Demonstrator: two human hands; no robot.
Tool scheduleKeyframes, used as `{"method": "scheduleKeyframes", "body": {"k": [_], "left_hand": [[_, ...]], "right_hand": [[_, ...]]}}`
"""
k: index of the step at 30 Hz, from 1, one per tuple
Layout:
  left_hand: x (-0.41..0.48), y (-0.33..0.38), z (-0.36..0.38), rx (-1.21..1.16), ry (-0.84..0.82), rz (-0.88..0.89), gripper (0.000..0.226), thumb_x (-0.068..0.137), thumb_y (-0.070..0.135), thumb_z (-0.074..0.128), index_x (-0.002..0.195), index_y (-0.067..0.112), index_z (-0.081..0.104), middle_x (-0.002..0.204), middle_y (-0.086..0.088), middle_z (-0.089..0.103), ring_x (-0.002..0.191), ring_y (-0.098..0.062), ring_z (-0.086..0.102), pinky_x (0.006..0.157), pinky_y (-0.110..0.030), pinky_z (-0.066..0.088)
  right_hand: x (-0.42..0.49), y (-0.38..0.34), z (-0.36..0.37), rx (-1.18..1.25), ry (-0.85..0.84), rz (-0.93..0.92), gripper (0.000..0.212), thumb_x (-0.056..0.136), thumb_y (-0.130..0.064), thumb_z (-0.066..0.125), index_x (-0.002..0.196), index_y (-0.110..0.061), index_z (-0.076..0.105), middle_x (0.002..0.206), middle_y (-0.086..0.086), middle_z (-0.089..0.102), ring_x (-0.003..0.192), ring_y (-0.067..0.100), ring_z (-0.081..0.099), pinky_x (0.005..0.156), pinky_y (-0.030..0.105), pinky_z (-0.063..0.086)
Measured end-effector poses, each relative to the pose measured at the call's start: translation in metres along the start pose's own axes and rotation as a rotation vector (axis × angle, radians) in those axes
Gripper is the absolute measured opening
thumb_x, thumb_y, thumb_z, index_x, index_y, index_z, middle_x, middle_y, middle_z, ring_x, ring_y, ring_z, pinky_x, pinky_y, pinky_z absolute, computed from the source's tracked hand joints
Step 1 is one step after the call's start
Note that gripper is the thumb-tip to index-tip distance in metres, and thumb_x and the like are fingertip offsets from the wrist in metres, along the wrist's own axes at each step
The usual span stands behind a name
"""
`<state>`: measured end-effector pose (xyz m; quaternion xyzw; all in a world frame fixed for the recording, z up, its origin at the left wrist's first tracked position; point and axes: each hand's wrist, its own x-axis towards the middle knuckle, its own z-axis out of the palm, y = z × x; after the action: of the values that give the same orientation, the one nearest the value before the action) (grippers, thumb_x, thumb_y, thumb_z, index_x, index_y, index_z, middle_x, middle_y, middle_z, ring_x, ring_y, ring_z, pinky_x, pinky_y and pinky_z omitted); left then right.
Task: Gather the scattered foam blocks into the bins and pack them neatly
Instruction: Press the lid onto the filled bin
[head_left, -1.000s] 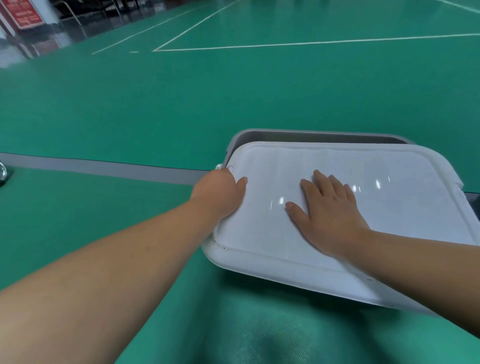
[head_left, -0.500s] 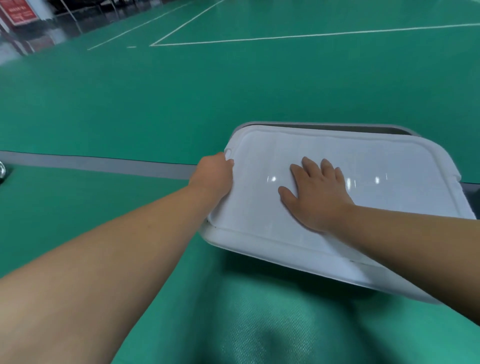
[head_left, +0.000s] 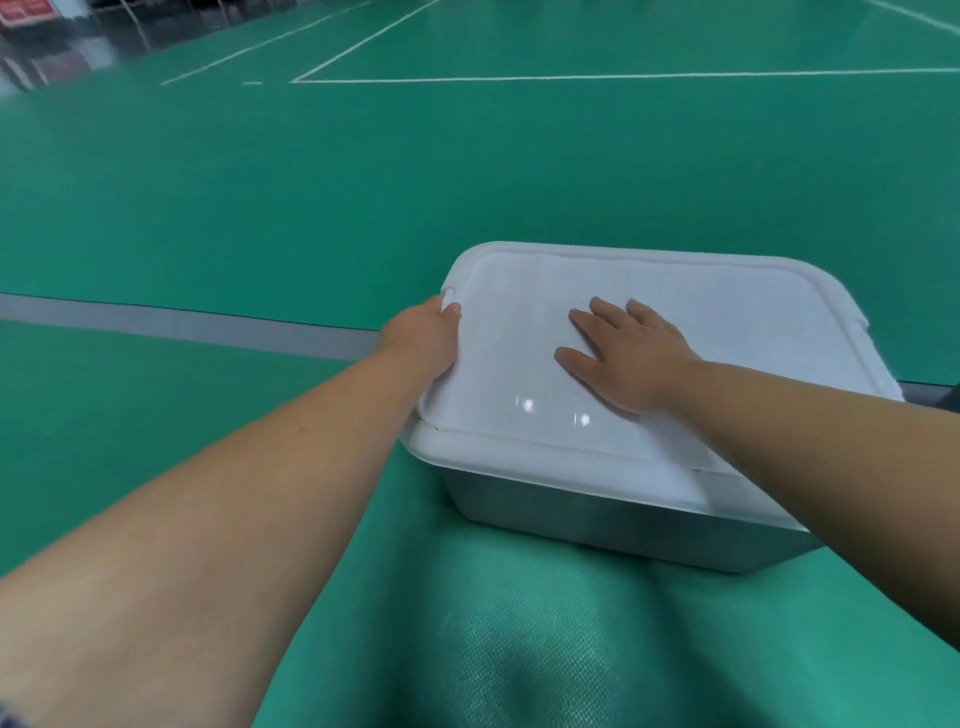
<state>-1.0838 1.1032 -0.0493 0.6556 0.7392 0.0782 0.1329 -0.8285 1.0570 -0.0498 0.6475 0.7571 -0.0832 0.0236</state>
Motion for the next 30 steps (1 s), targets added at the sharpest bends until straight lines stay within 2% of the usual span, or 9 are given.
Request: {"method": "scheduleKeyframes", "body": {"k": [3,5,9,11,14,22,24,26,30], "left_hand": [[0.008,-0.006,0.005,-0.111,-0.032,-0.082,0.058,0.108,0.051,0.02,0.163,0.032,0.027,0.157,-0.012,0.047,0.143,-0.038,0.04,0.115,-0.047,0.032],[0.01,-0.005,0.007,-0.226,-0.066,-0.18,0.069,0.105,0.06,0.024,0.165,0.024,0.021,0.163,-0.012,0.038,0.145,-0.038,0.039,0.115,-0.047,0.033],[0.014,-0.004,0.007,-0.287,-0.096,-0.338,0.084,0.101,0.069,0.031,0.154,0.004,0.041,0.151,-0.016,0.051,0.13,-0.038,0.053,0.099,-0.041,0.041],[0.016,-0.007,0.01,-0.283,0.03,-0.298,0.08,0.096,0.069,0.039,0.142,0.005,0.05,0.139,-0.016,0.058,0.117,-0.037,0.058,0.092,-0.04,0.044],[0.009,-0.003,0.01,0.044,0.224,-0.15,0.062,0.102,0.058,0.042,0.129,0.005,0.06,0.128,-0.017,0.056,0.114,-0.038,0.056,0.093,-0.045,0.046],[0.0,0.011,0.007,0.328,0.305,0.076,0.033,0.109,0.027,0.044,0.117,0.005,0.068,0.113,-0.012,0.055,0.106,-0.032,0.053,0.077,-0.039,0.04],[-0.001,0.013,0.006,0.382,0.289,0.065,0.028,0.107,0.022,0.046,0.12,0.007,0.066,0.116,-0.012,0.054,0.107,-0.031,0.053,0.076,-0.039,0.04],[-0.002,0.014,0.005,0.441,0.282,0.051,0.028,0.105,0.022,0.047,0.124,0.009,0.063,0.12,-0.012,0.052,0.109,-0.03,0.051,0.075,-0.038,0.037],[-0.011,0.049,0.006,0.4,0.299,0.149,0.041,0.105,0.039,0.045,0.126,0.007,0.058,0.126,-0.013,0.05,0.114,-0.032,0.047,0.087,-0.042,0.041]], "right_hand": [[0.002,0.0,0.003,-0.011,-0.007,0.001,0.08,0.094,-0.079,0.012,0.163,-0.039,0.007,0.172,-0.009,0.001,0.158,0.032,0.002,0.127,0.051,0.009],[0.002,-0.001,0.001,-0.025,-0.007,-0.007,0.08,0.095,-0.079,0.012,0.163,-0.038,0.007,0.172,-0.008,0.002,0.158,0.033,0.005,0.127,0.051,0.012],[0.005,-0.002,-0.001,-0.055,-0.017,-0.011,0.079,0.096,-0.077,0.012,0.164,-0.036,0.006,0.172,-0.007,0.002,0.157,0.035,0.005,0.126,0.052,0.013],[0.005,-0.002,0.0,-0.064,-0.024,-0.016,0.078,0.097,-0.076,0.012,0.164,-0.036,0.005,0.172,-0.007,0.001,0.157,0.035,0.005,0.126,0.052,0.012],[0.004,-0.003,-0.001,-0.067,-0.035,-0.013,0.078,0.097,-0.076,0.011,0.164,-0.036,0.003,0.172,-0.006,-0.002,0.157,0.035,0.002,0.126,0.053,0.01],[0.003,0.001,-0.002,-0.031,-0.069,-0.034,0.08,0.097,-0.076,0.012,0.164,-0.035,0.0,0.172,-0.006,-0.005,0.158,0.035,-0.004,0.127,0.05,0.005],[0.002,0.006,-0.011,0.007,-0.076,-0.069,0.078,0.098,-0.074,0.023,0.164,-0.032,0.013,0.172,-0.001,0.004,0.157,0.036,0.002,0.127,0.048,0.008],[0.0,0.018,-0.019,0.072,-0.051,-0.072,0.071,0.099,-0.066,0.039,0.155,-0.023,0.037,0.164,0.006,0.028,0.152,0.035,0.02,0.123,0.047,0.021],[-0.014,0.069,-0.022,0.08,0.059,0.171,0.06,0.095,-0.063,0.043,0.13,-0.015,0.054,0.155,0.012,0.038,0.14,0.038,0.039,0.111,0.051,0.038]]}}
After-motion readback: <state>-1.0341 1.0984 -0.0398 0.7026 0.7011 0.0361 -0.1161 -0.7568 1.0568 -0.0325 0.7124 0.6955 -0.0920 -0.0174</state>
